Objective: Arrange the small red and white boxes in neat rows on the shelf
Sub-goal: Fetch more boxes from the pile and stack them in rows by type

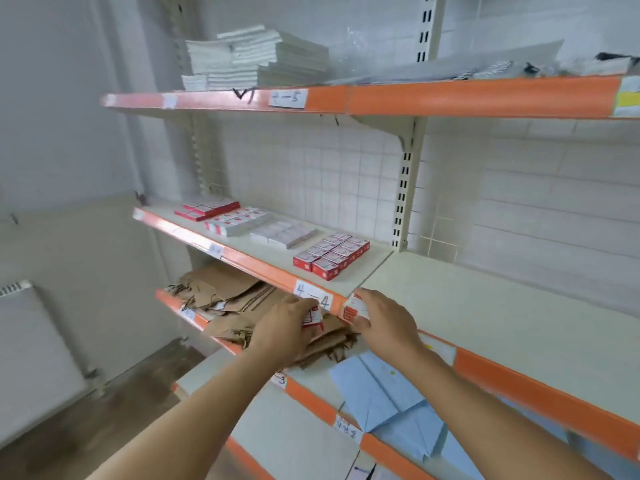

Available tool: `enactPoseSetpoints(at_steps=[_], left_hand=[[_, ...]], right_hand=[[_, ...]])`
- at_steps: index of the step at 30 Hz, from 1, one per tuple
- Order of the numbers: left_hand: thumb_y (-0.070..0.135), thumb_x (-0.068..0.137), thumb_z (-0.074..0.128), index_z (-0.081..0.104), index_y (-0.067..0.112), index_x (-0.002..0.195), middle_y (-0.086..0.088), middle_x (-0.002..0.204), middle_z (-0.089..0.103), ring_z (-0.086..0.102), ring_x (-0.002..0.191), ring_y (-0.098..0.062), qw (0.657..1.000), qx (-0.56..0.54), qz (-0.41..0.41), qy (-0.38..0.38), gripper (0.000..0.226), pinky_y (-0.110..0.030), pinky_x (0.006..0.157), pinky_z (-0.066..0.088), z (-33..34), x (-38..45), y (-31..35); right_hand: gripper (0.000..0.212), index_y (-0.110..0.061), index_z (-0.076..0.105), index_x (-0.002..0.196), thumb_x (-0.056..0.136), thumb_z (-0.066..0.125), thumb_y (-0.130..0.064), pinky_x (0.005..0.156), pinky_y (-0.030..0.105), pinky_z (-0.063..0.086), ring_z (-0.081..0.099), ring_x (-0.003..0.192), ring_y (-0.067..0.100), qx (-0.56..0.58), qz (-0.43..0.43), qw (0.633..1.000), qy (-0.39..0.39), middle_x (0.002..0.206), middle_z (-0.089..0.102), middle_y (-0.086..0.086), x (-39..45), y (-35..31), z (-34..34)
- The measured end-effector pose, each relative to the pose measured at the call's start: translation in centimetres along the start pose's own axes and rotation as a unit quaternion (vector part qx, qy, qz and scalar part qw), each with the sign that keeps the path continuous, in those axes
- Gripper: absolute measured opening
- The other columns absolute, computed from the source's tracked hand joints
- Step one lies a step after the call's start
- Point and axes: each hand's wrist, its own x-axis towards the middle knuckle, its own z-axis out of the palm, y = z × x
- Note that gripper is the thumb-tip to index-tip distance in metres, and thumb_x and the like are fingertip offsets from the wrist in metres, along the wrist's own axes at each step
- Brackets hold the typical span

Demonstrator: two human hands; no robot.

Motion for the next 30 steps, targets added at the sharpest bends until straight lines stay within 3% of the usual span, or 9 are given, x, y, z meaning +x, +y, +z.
enactPoseSetpoints(at_steps=[2,7,15,17,24,30], left_hand=[[0.033,0.088,0.059,0.049,0.034,0.13,0.007,0.124,0.051,0.055,0.107,-0.018,1.0,0.021,-0.016,0.01,0.043,-0.025,0.06,0.039,-1.3,-0.9,-3.2],[0.034,0.088,0.058,0.048,0.031,0.13,0.003,0.118,0.053,0.056,0.103,-0.02,0.998,0.015,-0.066,0.016,0.043,-0.039,0.081,0.051,-3.6,-2.8,-10.3],[0.035,0.089,0.06,0.05,0.032,0.128,0.009,0.114,0.051,0.053,0.095,-0.012,0.994,-0.011,-0.097,0.039,0.041,-0.027,0.068,0.048,-5.0,-2.0,-18.7],[0.036,0.088,0.061,0.05,0.032,0.129,0.009,0.111,0.051,0.05,0.09,-0.01,0.994,-0.014,-0.104,0.042,0.042,-0.023,0.065,0.041,-5.1,-0.7,-20.5],[0.036,0.088,0.061,0.051,0.033,0.126,0.008,0.114,0.053,0.051,0.094,-0.01,0.993,0.011,-0.108,0.055,0.04,-0.022,0.069,0.044,-6.1,6.0,-25.9],[0.037,0.089,0.06,0.049,0.036,0.131,0.011,0.124,0.052,0.056,0.105,-0.011,0.992,0.014,-0.11,0.054,0.044,-0.028,0.079,0.054,-6.6,11.7,-29.4]], right_hand=[[0.049,-0.022,0.038,0.14,0.093,0.053,-0.024,0.088,0.03,0.04,0.051,0.118,0.022,0.015,-0.01,1.0,-0.002,0.135,0.05,-0.002,1.1,-2.8,1.7],[0.051,-0.019,0.037,0.142,0.094,0.053,-0.026,0.094,0.029,0.038,0.046,0.124,0.022,0.039,-0.039,0.998,-0.026,0.14,0.046,0.0,3.7,-8.9,5.4],[0.057,-0.02,0.035,0.143,0.092,0.059,-0.028,0.103,0.03,0.036,0.044,0.13,0.019,0.082,-0.069,0.993,-0.053,0.143,0.046,0.0,9.2,-15.1,10.3],[0.057,-0.02,0.036,0.143,0.091,0.06,-0.028,0.1,0.028,0.038,0.047,0.127,0.019,0.081,-0.074,0.992,-0.055,0.14,0.049,0.0,11.1,-15.9,11.3],[0.053,-0.019,0.042,0.137,0.089,0.064,-0.025,0.09,0.026,0.046,0.057,0.114,0.018,0.104,-0.083,0.99,-0.041,0.132,0.056,0.002,19.6,-17.5,14.1],[0.048,-0.021,0.046,0.132,0.089,0.064,-0.028,0.076,0.018,0.039,0.059,0.108,0.015,0.089,-0.077,0.993,-0.018,0.129,0.058,-0.002,26.0,-18.3,16.1]])
